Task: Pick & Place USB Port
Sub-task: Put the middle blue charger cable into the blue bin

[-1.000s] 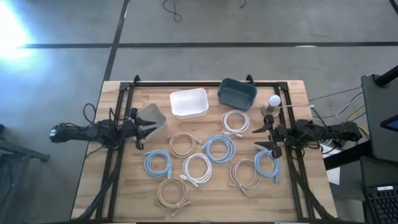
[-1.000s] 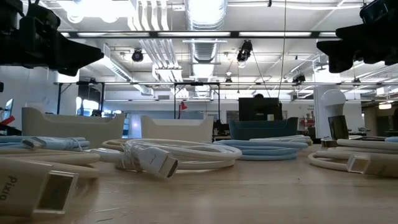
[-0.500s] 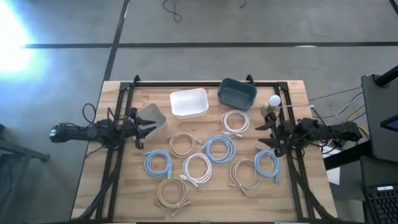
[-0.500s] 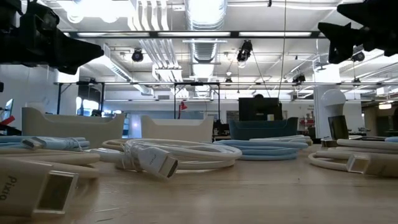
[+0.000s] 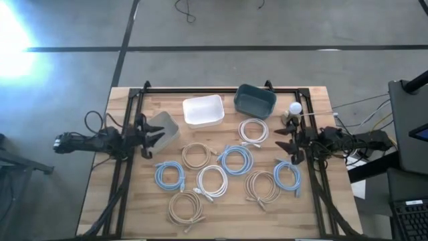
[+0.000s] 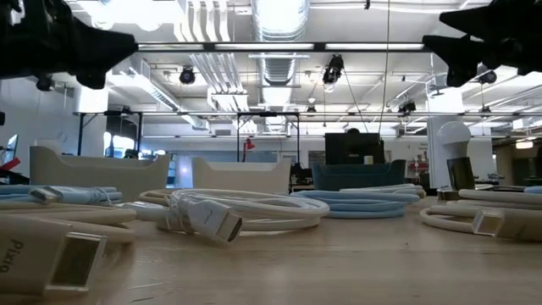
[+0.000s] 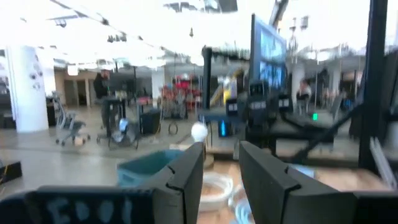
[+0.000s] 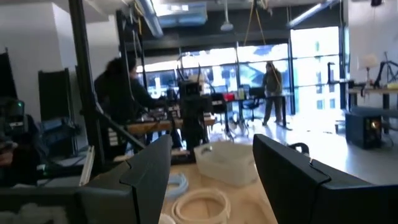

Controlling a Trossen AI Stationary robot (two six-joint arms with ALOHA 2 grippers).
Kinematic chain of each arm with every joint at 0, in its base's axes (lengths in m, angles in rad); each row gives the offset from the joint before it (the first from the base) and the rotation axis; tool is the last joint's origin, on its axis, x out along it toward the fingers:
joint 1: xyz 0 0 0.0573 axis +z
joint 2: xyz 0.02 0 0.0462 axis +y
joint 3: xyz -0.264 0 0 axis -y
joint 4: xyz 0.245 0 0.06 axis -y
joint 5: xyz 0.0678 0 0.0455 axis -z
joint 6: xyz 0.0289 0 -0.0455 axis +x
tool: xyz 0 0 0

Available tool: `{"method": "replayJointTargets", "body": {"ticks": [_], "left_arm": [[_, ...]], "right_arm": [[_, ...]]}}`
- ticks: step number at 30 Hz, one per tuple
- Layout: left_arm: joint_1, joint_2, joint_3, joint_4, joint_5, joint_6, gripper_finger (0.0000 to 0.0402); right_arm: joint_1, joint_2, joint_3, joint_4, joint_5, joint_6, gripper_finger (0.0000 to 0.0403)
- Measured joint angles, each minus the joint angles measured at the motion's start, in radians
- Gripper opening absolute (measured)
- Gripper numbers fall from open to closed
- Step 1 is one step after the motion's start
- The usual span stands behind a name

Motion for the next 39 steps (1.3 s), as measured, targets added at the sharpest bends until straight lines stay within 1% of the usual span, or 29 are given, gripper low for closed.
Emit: {"method": "replayJointTargets", "body": {"ticks": [4,8,14,17,20,23,27,29,32,35,39], "left_arm": [[0.000,0.030,0.003,0.080,0.000,-0.001,0.0120],[0.000,0.099,0.046,0.067,0.000,-0.013,0.0120],[0.000,0.246,0.148,0.066,-0.060,0.029,0.0120],[0.000,0.326,0.201,0.054,-0.090,0.030,0.0120],[0.000,0.403,0.249,0.019,-0.095,0.025,0.0120],[0.000,0.480,0.299,0.018,-0.095,0.020,0.0120],[0.000,0.562,0.378,-0.023,-0.097,0.023,0.0120],[0.000,0.597,0.419,-0.080,-0.117,0.026,0.0120],[0.000,0.651,0.464,-0.148,-0.125,0.027,0.0120],[0.000,0.694,0.492,-0.144,-0.088,0.022,0.0120],[0.000,0.742,0.498,-0.153,-0.068,0.014,0.0120]], "right_arm": [[0.000,0.087,0.000,0.107,0.000,-0.022,0.0224],[-0.014,0.200,0.000,0.220,0.000,-0.027,0.0224],[-0.051,0.382,0.087,0.208,0.000,0.014,0.0224],[-0.066,0.475,0.171,0.134,0.000,0.007,0.0224],[-0.084,0.562,0.274,-0.006,0.000,0.007,0.0224],[-0.105,0.648,0.366,-0.140,0.000,0.012,0.0224],[-0.122,0.752,0.459,-0.192,0.000,0.043,0.0224],[-0.124,0.794,0.493,-0.203,-0.003,0.029,0.0224],[-0.124,0.850,0.536,-0.267,-0.004,0.021,0.0224],[-0.125,0.899,0.563,-0.336,-0.003,0.052,0.0224],[-0.125,0.987,0.564,-0.354,-0.003,0.092,0.0224]]}}
